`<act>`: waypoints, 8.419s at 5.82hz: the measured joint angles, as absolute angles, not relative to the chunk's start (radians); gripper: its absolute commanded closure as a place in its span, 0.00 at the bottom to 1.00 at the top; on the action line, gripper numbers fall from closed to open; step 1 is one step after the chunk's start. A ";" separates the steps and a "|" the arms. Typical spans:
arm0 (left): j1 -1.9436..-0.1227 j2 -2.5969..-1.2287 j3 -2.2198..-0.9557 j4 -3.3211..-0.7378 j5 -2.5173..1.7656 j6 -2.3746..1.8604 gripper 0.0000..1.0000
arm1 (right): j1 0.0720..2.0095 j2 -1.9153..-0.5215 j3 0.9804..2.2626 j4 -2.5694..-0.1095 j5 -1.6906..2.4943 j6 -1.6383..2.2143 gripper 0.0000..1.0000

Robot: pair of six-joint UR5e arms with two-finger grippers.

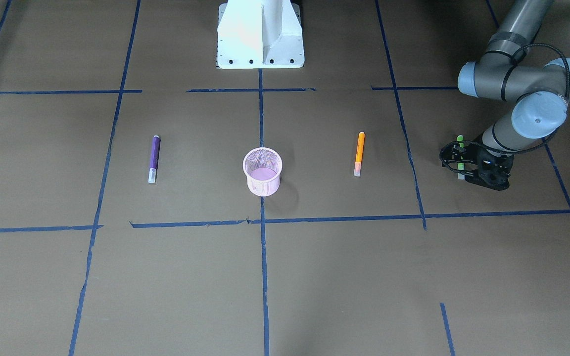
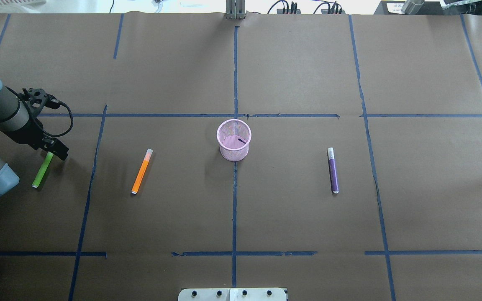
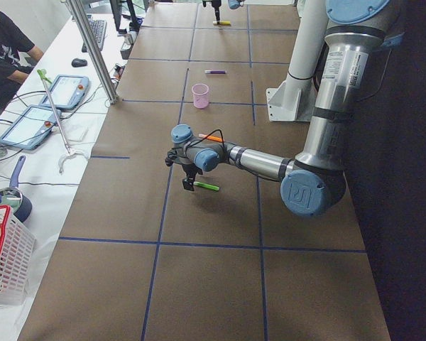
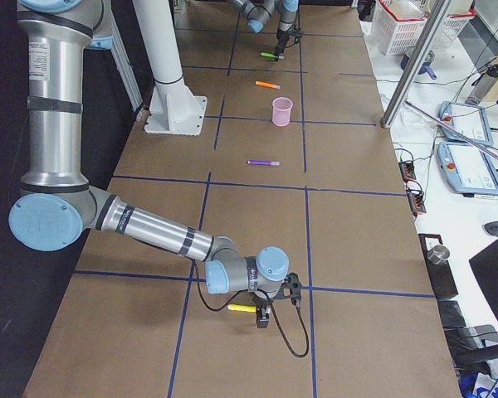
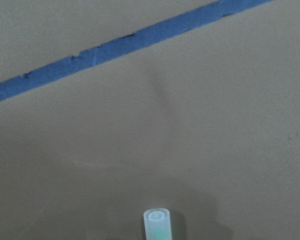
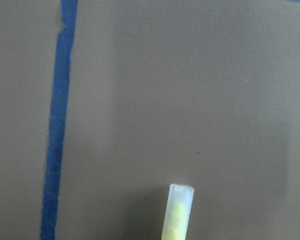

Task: Collect pens into pen holder
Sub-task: 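Lift the green marker upright with the left gripper, then carry the green marker over the lilac cup with the left gripper, then open the left gripper to drop the green marker into the cup, then move the left gripper back toward the orange marker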

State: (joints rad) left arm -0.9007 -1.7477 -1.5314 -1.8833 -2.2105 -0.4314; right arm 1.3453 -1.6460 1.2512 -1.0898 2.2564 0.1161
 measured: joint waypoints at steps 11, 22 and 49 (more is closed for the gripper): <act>-0.959 -1.757 -1.626 -1.822 -2.223 -0.425 1.00 | 1.342 -1.646 1.251 -1.089 2.258 0.126 0.00; -0.677 -2.271 -1.638 -2.240 -1.763 -0.831 1.00 | 1.344 -1.646 1.261 -1.088 2.260 0.123 0.00; -0.895 -2.169 -1.631 -1.598 -2.266 -0.565 0.00 | 1.345 -1.602 1.505 -1.102 2.253 0.172 1.00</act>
State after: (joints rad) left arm -0.8948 -2.1686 -1.6308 -1.5976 -2.2664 -0.5650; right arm 1.3448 -1.6018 1.5053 -1.1020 2.2528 0.1724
